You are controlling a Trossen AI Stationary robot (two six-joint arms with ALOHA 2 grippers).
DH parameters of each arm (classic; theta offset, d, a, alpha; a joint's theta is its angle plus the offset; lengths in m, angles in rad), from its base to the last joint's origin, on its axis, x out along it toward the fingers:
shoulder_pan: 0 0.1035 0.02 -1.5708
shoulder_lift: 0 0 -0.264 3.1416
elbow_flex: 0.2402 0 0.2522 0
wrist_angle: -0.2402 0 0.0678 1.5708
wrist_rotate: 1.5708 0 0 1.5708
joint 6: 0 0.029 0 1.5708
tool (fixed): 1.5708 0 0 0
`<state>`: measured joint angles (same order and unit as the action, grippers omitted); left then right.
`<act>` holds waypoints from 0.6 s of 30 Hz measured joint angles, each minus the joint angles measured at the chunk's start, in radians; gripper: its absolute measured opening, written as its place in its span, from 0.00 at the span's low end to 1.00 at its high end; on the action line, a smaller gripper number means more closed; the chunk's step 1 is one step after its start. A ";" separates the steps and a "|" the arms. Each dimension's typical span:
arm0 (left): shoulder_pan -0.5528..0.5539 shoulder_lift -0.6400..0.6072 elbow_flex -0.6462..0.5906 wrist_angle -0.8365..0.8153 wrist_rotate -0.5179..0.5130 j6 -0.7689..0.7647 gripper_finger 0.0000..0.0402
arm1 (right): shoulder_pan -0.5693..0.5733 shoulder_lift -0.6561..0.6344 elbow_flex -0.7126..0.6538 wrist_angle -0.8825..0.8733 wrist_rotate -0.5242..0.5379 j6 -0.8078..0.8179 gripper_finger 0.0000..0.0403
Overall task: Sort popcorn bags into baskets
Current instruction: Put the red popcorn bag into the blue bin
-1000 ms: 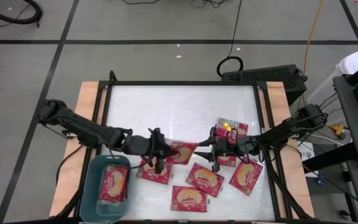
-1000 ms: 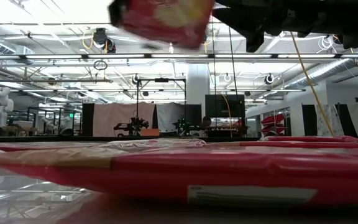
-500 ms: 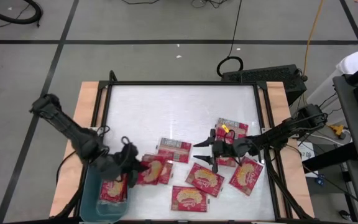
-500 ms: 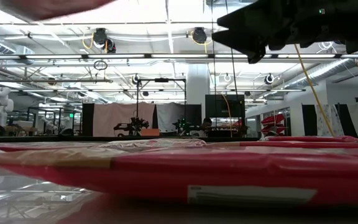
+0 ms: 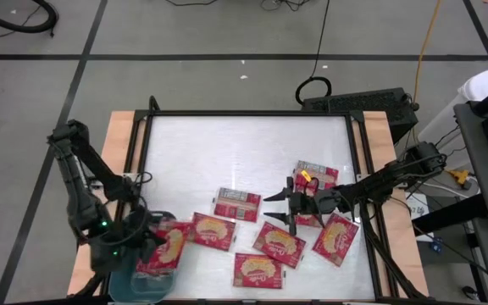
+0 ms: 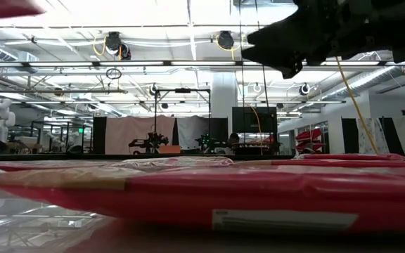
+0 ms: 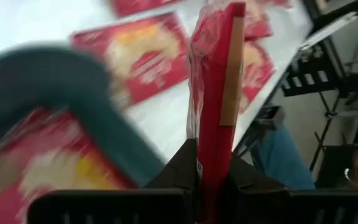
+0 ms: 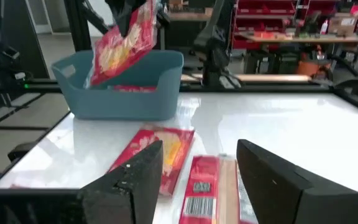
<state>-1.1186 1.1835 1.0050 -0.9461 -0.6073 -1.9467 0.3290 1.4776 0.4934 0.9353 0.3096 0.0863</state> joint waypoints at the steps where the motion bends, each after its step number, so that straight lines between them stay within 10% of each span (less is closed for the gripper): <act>1: -0.021 0.000 0.000 -0.024 0.005 -0.052 0.06 | 0.000 0.000 0.000 -0.010 0.000 0.007 0.49; 6: -0.103 0.001 0.000 -0.163 0.080 -0.267 0.06 | 0.000 0.000 0.000 -0.053 0.000 0.033 0.49; 18: -0.079 0.031 -0.013 -0.174 0.202 -0.259 0.06 | 0.000 0.000 0.000 -0.051 0.000 0.031 0.49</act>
<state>-1.1980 1.2141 0.9922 -1.1205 -0.4050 -2.2060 0.3294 1.4776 0.4934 0.8846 0.3092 0.1173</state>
